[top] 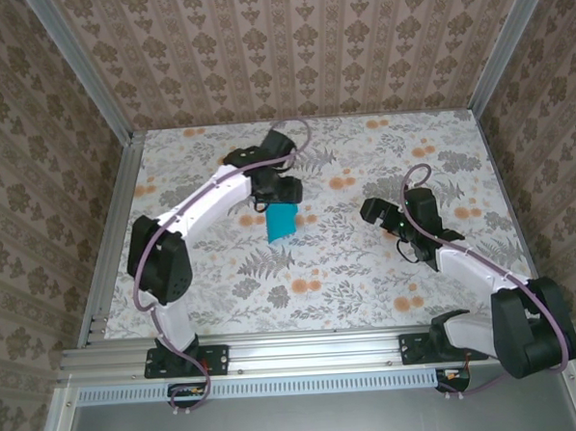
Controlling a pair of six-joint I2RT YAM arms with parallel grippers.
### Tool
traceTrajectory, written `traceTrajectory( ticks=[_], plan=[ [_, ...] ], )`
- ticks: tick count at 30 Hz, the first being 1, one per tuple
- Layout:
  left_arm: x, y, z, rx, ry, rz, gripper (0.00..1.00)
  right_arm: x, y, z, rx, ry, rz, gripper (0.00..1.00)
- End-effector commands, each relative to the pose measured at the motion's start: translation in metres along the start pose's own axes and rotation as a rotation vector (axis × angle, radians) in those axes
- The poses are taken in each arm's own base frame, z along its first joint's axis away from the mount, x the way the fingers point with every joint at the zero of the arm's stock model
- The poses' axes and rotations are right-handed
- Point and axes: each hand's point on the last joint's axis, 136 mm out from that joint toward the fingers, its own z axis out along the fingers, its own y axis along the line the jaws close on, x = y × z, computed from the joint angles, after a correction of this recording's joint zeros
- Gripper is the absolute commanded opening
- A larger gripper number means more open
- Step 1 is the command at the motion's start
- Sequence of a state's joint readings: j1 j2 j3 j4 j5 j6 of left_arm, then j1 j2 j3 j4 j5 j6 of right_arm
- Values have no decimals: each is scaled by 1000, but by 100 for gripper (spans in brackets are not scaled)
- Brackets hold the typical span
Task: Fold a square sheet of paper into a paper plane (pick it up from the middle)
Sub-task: Turn over the paper at the center of the table, then move the paper to the center of the table.
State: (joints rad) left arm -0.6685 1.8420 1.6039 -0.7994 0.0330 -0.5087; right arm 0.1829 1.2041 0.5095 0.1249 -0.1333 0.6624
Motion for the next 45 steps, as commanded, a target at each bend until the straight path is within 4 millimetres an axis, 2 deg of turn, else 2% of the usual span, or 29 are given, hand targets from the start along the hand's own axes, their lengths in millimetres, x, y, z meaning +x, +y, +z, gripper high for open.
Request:
traceTrajectory(
  ticks=[1, 6, 9, 15, 23, 30, 37, 45],
  plan=[
    [5, 7, 19, 134, 28, -119, 55, -8, 16, 3, -58, 11, 11, 100],
    [8, 39, 43, 160, 46, -212, 35, -3, 27, 15, -92, 59, 6, 99],
    [10, 48, 58, 161, 69, -229, 27, 1, 36, 21, -110, 71, -6, 98],
    [9, 53, 78, 142, 100, -227, 22, 8, 50, 28, -141, 112, -10, 98],
    [24, 72, 98, 61, 140, -227, 21, 12, 65, 26, -188, 142, -40, 98],
    [36, 64, 110, 115, 179, -246, 21, 21, 68, 26, -169, 173, -55, 98],
    [60, 57, 118, 115, 233, -239, 22, 29, 70, 24, -152, 211, -67, 98],
    [87, 36, 116, 119, 277, -223, 23, 41, 72, 23, -131, 252, -64, 98]
  ],
)
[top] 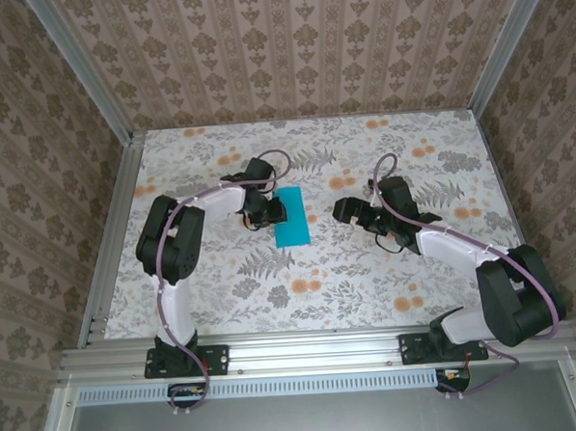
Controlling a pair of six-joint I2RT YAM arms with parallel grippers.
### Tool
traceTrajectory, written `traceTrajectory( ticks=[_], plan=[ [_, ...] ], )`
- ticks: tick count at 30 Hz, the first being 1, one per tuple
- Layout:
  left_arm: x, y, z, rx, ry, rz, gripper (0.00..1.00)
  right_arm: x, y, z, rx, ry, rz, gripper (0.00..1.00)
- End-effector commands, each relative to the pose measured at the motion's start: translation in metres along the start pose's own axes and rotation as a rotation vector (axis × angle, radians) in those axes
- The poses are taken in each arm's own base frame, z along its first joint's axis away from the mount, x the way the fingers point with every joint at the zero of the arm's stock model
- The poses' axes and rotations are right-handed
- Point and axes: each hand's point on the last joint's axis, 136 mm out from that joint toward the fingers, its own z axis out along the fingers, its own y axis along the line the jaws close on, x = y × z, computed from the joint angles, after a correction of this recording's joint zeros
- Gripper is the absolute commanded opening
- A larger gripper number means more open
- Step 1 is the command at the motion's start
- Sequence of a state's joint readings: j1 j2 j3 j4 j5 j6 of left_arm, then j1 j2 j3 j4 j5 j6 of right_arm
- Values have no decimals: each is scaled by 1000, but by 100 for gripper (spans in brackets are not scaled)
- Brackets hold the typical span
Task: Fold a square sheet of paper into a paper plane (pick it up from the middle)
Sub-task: Move the paper to the center of the table, then third fold the triangle at the center of the table.
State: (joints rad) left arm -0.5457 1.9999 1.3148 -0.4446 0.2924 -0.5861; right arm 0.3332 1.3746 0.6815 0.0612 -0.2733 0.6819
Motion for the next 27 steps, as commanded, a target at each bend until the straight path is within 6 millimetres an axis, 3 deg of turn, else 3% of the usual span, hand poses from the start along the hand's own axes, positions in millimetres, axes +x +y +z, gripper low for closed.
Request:
traceTrajectory(
  ticks=[1, 6, 8, 17, 20, 27],
  plan=[
    [44, 1, 12, -35, 112, -24, 22, 7, 2, 1, 21, 39, 5, 98],
    [71, -24, 12, -8, 148, 16, 23, 39, 0, 15, 18, 170, 50, 92],
    [73, -33, 6, 10, 139, 30, 23, 50, 0, 18, 21, 211, 62, 90],
    [39, -58, -36, 121, 5, 37, 29, 86, 8, 18, 65, 309, 66, 85],
    [33, -57, -35, 130, 3, 34, 28, 93, 10, 16, 87, 328, 81, 81],
    [32, -57, -11, 155, 54, 15, 23, 104, 14, 18, 93, 366, 130, 75]
  ],
)
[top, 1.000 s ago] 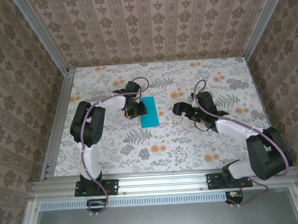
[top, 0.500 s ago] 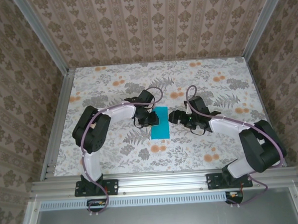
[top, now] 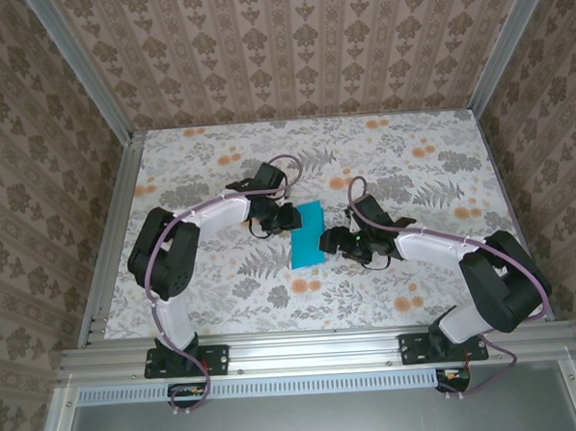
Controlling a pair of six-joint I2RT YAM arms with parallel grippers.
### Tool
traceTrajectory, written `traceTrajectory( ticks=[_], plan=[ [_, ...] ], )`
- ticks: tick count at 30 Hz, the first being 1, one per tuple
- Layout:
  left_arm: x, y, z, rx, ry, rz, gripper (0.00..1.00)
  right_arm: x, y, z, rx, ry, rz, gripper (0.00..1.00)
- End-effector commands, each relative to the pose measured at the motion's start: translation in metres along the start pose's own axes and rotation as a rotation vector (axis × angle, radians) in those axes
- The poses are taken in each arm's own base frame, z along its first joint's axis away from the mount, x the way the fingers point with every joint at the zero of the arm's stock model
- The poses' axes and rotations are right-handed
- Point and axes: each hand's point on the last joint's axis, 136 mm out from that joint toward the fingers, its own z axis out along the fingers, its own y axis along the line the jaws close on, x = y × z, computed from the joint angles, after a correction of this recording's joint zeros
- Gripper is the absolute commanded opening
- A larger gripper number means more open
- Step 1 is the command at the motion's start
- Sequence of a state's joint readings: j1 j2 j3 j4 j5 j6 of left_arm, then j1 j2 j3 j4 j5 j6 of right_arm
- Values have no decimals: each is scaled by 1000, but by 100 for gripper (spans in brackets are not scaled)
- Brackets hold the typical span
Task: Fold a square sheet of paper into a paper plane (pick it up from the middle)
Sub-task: Third fold the triangle at the center of the table.
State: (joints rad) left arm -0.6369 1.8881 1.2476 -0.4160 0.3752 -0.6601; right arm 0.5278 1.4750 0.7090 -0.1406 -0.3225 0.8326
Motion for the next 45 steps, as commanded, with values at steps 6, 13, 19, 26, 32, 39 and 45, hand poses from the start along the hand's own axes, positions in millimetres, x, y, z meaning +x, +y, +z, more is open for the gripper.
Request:
traceTrajectory(
  ticks=[6, 13, 19, 26, 32, 39, 45],
  plan=[
    [-5, -2, 14, 29, 31, -25, 23, 9, 12, 11, -44, 61, 61, 69],
    [-5, 2, 13, 24, 29, -32, 23, 12, 18, 19, -103, 83, 89, 60],
    [-5, 2, 12, 25, 27, -30, 23, 15, 18, 23, -119, 97, 106, 49],
    [-5, 2, 10, 26, 22, -30, 24, 22, 17, 20, -139, 107, 131, 35],
    [-7, 1, 9, 35, 14, -26, 23, 27, 15, 16, -149, 100, 157, 23],
    [-6, 0, 13, 52, 23, -25, 24, 29, 15, 12, -155, 91, 173, 12],
    [-6, 0, 17, 61, 34, -21, 24, 29, 12, 11, -131, 91, 174, 0]
  ],
)
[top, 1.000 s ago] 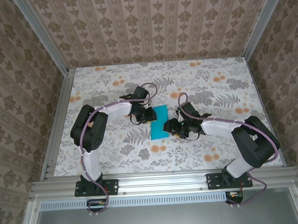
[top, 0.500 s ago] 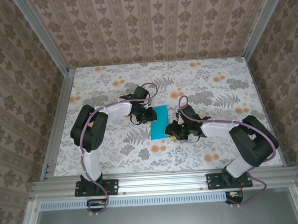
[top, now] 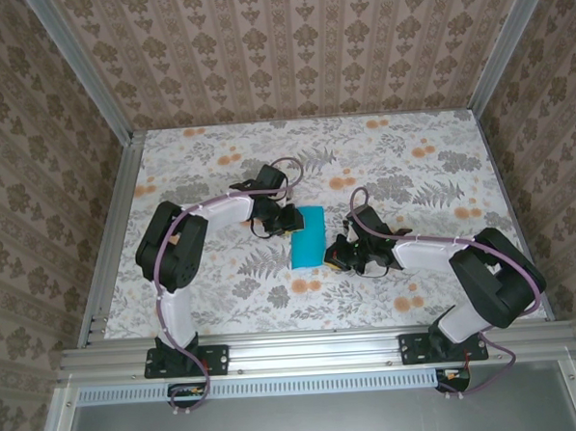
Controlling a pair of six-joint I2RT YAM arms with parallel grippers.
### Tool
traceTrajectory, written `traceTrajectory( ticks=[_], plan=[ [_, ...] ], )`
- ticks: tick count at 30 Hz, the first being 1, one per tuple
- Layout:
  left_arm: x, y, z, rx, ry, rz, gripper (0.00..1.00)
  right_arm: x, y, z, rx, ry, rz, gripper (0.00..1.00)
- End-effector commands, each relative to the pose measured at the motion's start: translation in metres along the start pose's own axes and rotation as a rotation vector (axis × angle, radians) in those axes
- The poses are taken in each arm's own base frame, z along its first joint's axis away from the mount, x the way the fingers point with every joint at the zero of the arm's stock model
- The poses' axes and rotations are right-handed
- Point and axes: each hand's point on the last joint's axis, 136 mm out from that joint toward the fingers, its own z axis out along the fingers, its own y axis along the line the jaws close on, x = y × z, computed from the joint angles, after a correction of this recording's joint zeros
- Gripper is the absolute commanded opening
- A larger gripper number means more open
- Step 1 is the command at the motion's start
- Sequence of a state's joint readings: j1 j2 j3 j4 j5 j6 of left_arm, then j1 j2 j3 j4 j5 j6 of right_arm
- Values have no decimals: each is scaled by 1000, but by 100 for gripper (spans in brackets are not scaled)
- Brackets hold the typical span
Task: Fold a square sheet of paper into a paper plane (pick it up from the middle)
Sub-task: Third fold the triangle at the center of the table.
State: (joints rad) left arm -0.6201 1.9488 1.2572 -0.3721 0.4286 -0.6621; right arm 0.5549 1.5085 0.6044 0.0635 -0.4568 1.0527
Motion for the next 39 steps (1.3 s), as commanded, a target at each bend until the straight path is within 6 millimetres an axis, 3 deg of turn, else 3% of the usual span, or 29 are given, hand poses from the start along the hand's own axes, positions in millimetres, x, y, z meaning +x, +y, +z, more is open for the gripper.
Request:
traceTrajectory(
  ticks=[1, 8, 21, 31, 39],
  plan=[
    [-2, -4, 1, 27, 10, 1, 24, 3, 2, -5, 8, 2, 0, 0],
    [-1, -1, 9, 20, 34, 3, 24, 1, 1, -12, 57, -6, -25, 0],
    [6, 12, 18, -20, 63, -9, 24, -18, 32, -6, -5, -35, -76, 0],
    [2, 3, 6, -5, 39, 7, 24, -41, 50, 12, -39, -67, -111, 0],
    [-8, 6, -10, -15, -14, 1, 24, -45, 45, 22, -5, -57, -129, 0]
  ],
)
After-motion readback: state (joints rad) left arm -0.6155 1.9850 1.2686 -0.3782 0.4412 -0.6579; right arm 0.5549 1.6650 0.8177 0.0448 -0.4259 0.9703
